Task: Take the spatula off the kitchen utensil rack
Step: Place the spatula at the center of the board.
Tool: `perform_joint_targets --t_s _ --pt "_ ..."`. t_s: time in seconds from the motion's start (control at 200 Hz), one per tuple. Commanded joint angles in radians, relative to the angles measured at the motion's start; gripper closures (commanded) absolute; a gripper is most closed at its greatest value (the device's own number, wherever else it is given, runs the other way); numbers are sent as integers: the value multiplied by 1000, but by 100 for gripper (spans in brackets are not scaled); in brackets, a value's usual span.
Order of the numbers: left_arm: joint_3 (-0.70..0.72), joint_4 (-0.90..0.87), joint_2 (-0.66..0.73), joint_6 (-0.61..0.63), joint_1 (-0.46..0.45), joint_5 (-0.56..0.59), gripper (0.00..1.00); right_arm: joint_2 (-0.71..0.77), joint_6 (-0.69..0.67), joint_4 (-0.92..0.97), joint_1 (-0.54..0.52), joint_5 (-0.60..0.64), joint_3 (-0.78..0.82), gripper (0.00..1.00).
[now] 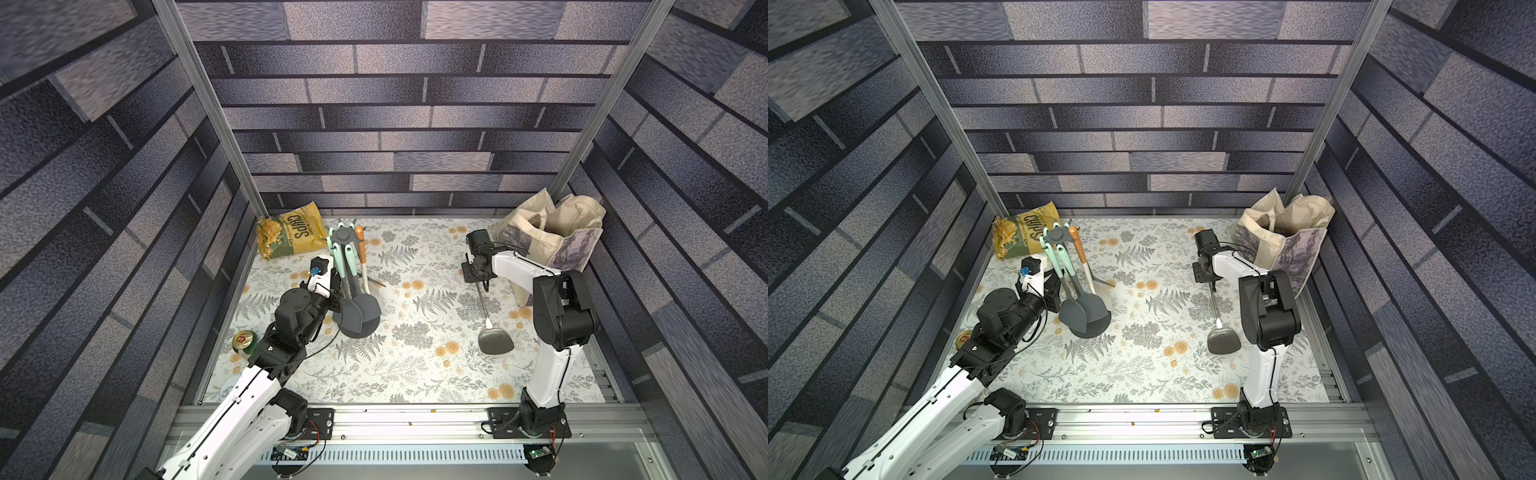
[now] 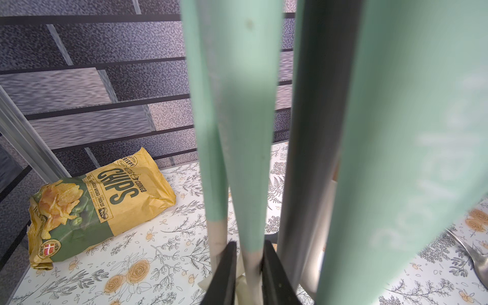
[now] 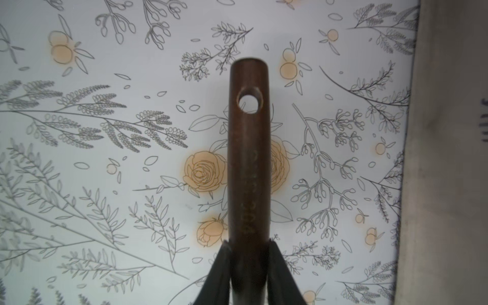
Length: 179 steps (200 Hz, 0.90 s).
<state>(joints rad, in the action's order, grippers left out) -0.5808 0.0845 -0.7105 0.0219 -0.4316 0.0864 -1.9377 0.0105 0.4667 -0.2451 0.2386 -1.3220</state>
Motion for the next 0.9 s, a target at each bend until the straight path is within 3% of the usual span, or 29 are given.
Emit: perform_joint_targets --t_s 0.0,0.501,0.892 --pt "-19 -1 2 8 2 16 79 -25 2 25 12 0 -43 100" --pt "-22 -9 -5 9 1 15 80 -71 -50 192 47 -30 -130 100" --pt "-27 -14 -10 12 0 13 81 -79 -33 184 77 -28 -79 100"
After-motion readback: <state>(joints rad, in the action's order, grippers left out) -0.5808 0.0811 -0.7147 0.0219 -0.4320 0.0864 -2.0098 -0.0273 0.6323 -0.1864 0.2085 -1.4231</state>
